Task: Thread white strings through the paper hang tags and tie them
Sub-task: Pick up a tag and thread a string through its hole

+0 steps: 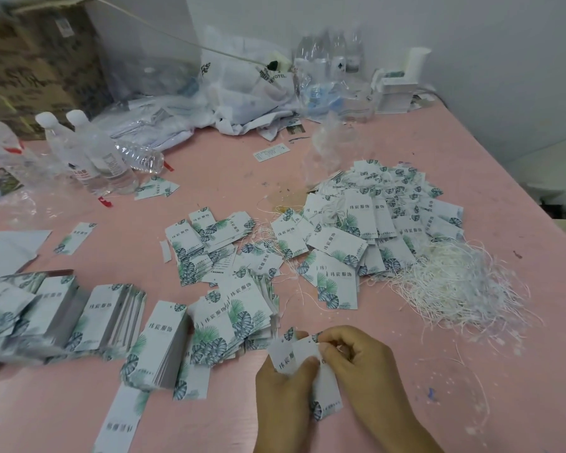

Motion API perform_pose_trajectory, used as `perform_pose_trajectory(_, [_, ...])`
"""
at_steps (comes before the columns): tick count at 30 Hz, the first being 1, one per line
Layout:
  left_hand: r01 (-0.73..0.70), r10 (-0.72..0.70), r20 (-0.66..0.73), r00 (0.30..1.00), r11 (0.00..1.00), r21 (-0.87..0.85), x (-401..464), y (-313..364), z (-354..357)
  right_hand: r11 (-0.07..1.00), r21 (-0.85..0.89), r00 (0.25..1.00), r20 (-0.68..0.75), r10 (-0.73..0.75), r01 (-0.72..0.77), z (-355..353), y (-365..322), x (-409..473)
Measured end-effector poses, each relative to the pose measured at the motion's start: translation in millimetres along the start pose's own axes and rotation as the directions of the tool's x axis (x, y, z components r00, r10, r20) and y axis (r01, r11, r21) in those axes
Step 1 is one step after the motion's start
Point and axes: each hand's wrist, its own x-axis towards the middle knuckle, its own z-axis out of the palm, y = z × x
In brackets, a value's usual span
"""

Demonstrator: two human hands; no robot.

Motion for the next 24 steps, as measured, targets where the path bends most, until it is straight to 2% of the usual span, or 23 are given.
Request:
perform_pose_trajectory(8, [-0.069, 0.063, 0.071, 0.995, 0.994, 0.084, -8.0, 5.1, 3.9, 0.982, -0.155, 0.993, -0.026, -0.113, 0.108, 3.7, -3.7, -2.0])
perform_pose_trajectory(16, [0.003, -0.001, 0.150, 0.989, 1.000, -0.015, -5.2, 2.0, 4.0, 0.979, -0.159, 0.988, -0.054, -0.141, 0.131, 3.1, 2.0, -3.4])
perform_pose_trajectory(19, [0.086, -0.059, 0.194, 0.979, 0.987, -0.136, -4.3, 7.7, 3.8, 0.987, -0.112, 0.992, -0.039, -0.124, 0.119, 1.4, 1.1, -4.2])
perform_pose_trajectory(22, [0.272, -0.187, 0.277, 0.943, 0.910, -0.314, -3.4, 14.2, 3.5, 1.000, 0.022, 1.000, 0.005, -0.018, 0.018, -4.4, 0.6, -3.4])
perform_pose_trajectory(24, [0.351, -0.236, 0.336, 0.912, 0.872, -0.340, -2.8, 16.2, 3.4, 0.997, 0.058, 0.997, 0.064, 0.037, -0.041, -7.9, 0.4, -3.1])
